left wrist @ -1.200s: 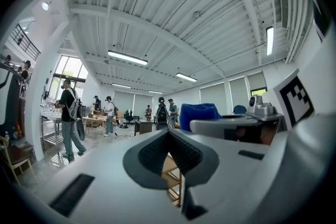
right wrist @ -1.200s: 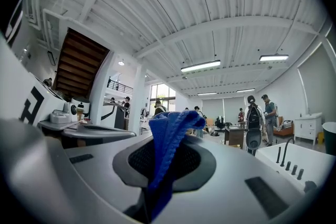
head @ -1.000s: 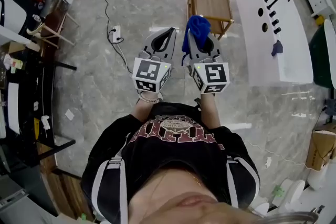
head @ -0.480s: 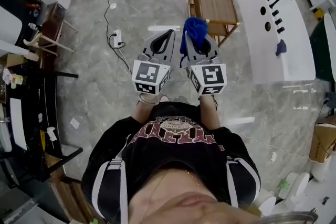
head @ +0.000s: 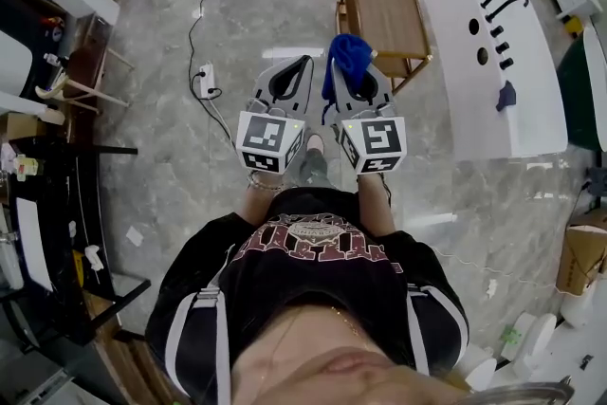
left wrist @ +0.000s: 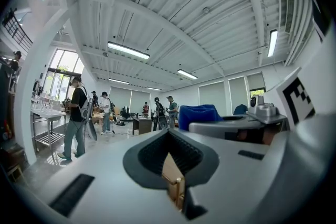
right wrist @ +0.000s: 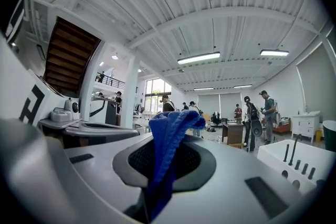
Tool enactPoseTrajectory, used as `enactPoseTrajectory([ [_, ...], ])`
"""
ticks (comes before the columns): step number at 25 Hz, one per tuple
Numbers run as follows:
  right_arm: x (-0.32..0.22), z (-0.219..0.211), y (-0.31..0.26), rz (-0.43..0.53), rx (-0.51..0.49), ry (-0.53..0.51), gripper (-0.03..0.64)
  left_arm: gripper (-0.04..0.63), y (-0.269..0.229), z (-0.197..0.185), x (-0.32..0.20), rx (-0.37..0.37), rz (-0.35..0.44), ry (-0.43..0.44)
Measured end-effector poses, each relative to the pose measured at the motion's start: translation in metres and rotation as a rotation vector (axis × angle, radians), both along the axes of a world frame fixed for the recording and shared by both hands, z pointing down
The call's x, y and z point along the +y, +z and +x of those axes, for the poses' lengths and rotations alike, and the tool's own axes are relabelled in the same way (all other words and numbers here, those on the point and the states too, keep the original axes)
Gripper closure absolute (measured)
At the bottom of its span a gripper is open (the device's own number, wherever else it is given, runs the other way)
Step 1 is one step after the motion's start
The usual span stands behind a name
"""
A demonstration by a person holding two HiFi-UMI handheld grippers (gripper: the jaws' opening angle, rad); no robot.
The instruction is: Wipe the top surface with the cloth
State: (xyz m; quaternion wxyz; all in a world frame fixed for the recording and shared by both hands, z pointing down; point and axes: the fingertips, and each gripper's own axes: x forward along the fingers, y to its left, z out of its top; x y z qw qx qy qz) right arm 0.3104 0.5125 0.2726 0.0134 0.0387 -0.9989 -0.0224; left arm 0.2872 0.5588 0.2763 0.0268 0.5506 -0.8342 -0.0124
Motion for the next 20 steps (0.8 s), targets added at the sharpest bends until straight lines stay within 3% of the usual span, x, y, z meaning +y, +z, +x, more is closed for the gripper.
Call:
enactPoseTrajectory([
  [10,-0.067,-0.080,-0.016,0.000,-0.020,-0.024,0.561,0.548,-0.017,-0.075,-0.074,-0.022,0.001,-0.002],
  [20,-0.115,-0.135,-0.024,0.011,-0.024,-0.090,0.561,0.549,-0.028,-0.125,-0.127,-0.032,0.018,-0.053],
])
